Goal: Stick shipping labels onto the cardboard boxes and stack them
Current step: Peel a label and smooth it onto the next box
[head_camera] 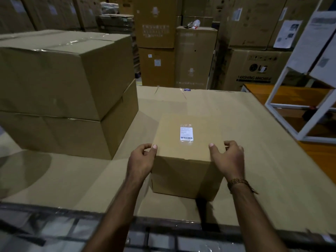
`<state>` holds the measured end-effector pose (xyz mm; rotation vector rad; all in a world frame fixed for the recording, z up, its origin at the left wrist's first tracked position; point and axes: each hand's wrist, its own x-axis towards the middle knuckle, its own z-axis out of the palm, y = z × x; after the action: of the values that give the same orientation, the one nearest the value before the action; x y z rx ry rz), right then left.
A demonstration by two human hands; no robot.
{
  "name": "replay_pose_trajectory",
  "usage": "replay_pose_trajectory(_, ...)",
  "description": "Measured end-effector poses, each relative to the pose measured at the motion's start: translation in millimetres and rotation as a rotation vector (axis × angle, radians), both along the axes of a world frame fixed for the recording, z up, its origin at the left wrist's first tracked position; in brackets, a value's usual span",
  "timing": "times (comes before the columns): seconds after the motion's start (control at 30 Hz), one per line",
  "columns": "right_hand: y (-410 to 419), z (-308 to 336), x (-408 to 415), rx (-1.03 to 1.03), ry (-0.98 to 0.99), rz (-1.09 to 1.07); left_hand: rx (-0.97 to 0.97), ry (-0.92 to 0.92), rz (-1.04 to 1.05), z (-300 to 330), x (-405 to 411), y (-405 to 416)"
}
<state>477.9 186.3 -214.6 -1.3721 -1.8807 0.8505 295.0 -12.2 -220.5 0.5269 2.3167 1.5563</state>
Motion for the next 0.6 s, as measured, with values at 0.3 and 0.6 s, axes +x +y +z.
replay_pose_trajectory(0.3, -61, -5, -22, 0.015, -0.042, 0.104, 0.035, -0.098, 0.086, 0, -8, -79)
replay_pose_trajectory(0.6, -81, -5, -30, 0.007, -0.087, 0.182, 0.035, -0.097, 0.202, 1, -1, -99)
